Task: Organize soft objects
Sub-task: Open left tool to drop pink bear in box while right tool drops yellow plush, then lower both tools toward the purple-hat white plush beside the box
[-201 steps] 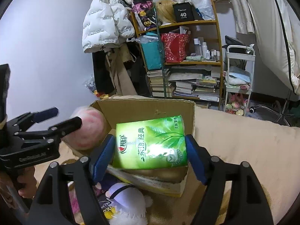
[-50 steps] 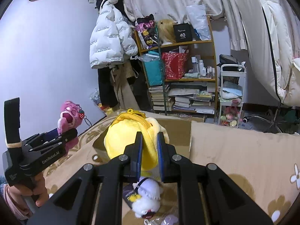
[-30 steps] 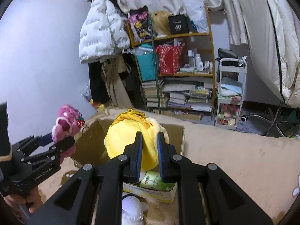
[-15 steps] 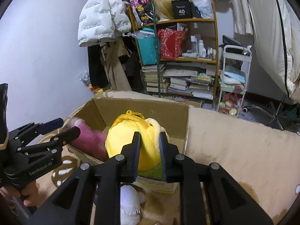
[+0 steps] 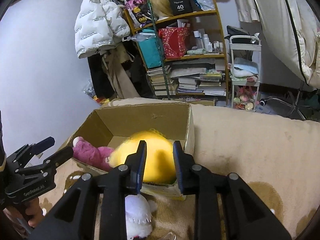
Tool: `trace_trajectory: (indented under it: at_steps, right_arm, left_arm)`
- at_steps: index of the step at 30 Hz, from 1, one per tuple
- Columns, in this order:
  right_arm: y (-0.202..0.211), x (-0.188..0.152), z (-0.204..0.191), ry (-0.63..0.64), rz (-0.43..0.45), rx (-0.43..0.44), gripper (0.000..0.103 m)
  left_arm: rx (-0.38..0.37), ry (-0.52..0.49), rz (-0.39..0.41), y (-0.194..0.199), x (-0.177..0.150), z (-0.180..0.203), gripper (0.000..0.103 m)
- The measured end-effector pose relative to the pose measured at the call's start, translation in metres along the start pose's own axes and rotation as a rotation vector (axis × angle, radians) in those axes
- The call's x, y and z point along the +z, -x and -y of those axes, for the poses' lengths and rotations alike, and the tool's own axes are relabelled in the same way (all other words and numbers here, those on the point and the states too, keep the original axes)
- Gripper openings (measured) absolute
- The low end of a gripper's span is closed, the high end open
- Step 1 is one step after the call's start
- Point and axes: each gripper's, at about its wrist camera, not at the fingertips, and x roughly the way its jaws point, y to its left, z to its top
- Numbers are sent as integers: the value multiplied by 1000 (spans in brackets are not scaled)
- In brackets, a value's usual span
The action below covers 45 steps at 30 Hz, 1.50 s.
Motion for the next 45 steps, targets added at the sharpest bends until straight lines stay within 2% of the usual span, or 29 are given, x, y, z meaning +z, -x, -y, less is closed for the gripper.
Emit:
trace_trajectory:
  at_steps: [1, 3, 5, 6, 9, 10, 11, 15, 17, 19, 24, 28, 32, 45]
  right_arm:
    - [3, 0, -3, 10, 2, -3, 29]
    - [10, -1, -6, 24, 9, -10, 38]
    - [21, -5, -9, 16, 20, -9, 57]
    - [25, -6, -10, 10, 25, -12, 59]
    - [40, -11, -15, 25, 40, -75, 66]
    - [45, -14, -17, 36, 38, -94, 73]
    - [47, -14, -18, 39, 37, -100, 78]
    - [59, -20, -19, 34, 23, -110, 83]
    - [66, -23, -18, 22, 24, -112, 97]
    - [74, -27, -19, 6, 27, -107, 102]
    - [83, -38, -21, -12, 0, -96, 103]
    - [82, -50, -19, -46, -70, -94, 103]
    - [81, -58, -21, -60, -105, -107, 103]
    - [42, -75, 3, -149, -287, -127, 103]
  left_arm:
    - [1, -6, 5, 6, -1, 1, 82]
    - [16, -24, 23, 17, -4, 5, 89]
    - [27, -45, 35, 26, -7, 7, 93]
    - [29, -54, 33, 31, -10, 8, 94]
    - [16, -55, 15, 39, -17, 6, 95]
    - [17, -55, 9, 42, -19, 4, 95]
    - [18, -56, 6, 44, -20, 4, 95]
    - [18, -51, -6, 55, -27, 2, 99]
    - [16, -54, -14, 59, -31, 1, 101]
    - [25, -62, -26, 61, -35, 0, 101]
    - [14, -48, -70, 63, -41, -4, 101]
    - [23, -55, -137, 58, -45, -5, 101]
    - [15, -53, -178, 53, -51, -5, 101]
    - [-42, -52, -315, 15, -62, 3, 101]
